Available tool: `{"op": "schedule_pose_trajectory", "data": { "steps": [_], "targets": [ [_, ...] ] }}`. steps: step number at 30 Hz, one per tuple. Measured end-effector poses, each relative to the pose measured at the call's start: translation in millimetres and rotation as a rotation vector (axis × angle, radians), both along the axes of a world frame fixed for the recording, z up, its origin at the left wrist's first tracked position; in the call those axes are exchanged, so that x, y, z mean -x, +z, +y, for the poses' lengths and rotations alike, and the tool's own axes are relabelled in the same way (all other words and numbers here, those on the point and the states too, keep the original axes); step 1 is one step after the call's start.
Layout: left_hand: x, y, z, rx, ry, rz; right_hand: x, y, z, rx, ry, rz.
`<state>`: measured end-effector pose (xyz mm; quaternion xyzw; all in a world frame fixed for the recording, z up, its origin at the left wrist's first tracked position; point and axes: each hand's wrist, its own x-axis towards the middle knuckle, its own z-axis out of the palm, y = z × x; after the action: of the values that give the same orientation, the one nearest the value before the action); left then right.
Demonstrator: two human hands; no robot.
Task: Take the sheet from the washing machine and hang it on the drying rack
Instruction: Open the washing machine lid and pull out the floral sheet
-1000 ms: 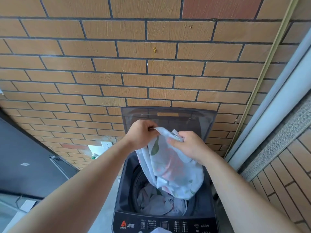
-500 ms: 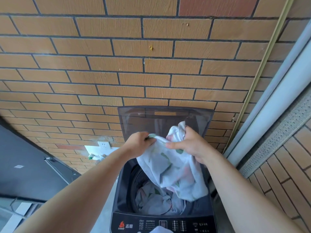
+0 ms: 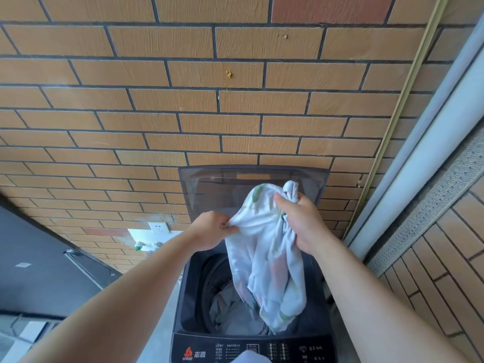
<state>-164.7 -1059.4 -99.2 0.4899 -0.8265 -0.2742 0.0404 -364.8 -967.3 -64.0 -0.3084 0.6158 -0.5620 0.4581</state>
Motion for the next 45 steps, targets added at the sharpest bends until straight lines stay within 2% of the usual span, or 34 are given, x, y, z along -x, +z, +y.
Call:
{"op": "schedule_pose_trajectory", "data": {
  "steps": [5, 8, 10, 12, 14, 16, 17, 19, 21, 22, 25, 27, 29, 32, 36, 38, 40, 42, 45],
  "targets": [
    [9, 4, 5, -0.040, 0.080, 0.202, 7, -5, 4, -0.081, 0.217, 0.264],
    [23, 21, 6, 0.027, 0.081, 0.289, 7, -6, 5, -0.180, 0.362, 0.427],
    [28, 36, 6, 0.105, 0.034, 0.293, 6, -8, 8, -0.208, 0.515, 0.428],
    [28, 52, 6, 0.160, -0.036, 0.274, 4, -12, 10, -0.165, 0.573, 0.416],
    [23, 59, 2, 0.120, -0.059, 0.295, 2, -13, 10, -0.115, 0.490, 0.385],
    [15, 59, 0, -0.015, -0.068, 0.337, 0, -12, 10, -0.088, 0.359, 0.222],
    [11, 58, 0, -0.045, -0.083, 0.302, 0, -11, 9, -0.071, 0.324, 0.128],
    [5, 49, -1, 0.025, -0.137, 0.060, -2, -8, 8, -0.048, 0.273, -0.010],
    [2, 34, -2, 0.097, -0.117, -0.172, -3, -4, 6, -0.024, 0.207, -0.081],
    [-1, 25, -3, 0.095, -0.081, -0.201, -3, -2, 5, -0.015, 0.173, -0.098],
    [-11, 5, -7, -0.006, 0.062, -0.086, 0, 3, 3, 0.020, 0.105, -0.063],
    [-12, 2, -8, -0.038, 0.148, 0.045, 5, 0, 1, 0.007, 0.118, 0.107],
    [-7, 6, -6, 0.023, 0.164, 0.105, 7, -3, 1, -0.024, 0.215, 0.281],
    [5, 21, -2, 0.120, 0.061, 0.134, 6, -9, 2, -0.081, 0.419, 0.450],
    [18, 33, 2, 0.152, 0.005, 0.242, -3, -17, 6, -0.081, 0.567, 0.342],
    [17, 30, 1, 0.127, 0.077, 0.331, -4, -19, 8, -0.064, 0.564, 0.335],
    [10, 26, 1, 0.064, 0.061, 0.359, -2, -19, 8, -0.070, 0.534, 0.353],
    [2, 21, 2, 0.027, -0.029, 0.255, -1, -17, 7, -0.077, 0.494, 0.345],
    [-8, -1, 1, 0.090, -0.078, -0.073, -3, -12, 4, -0.040, 0.379, 0.289]
  ]
}}
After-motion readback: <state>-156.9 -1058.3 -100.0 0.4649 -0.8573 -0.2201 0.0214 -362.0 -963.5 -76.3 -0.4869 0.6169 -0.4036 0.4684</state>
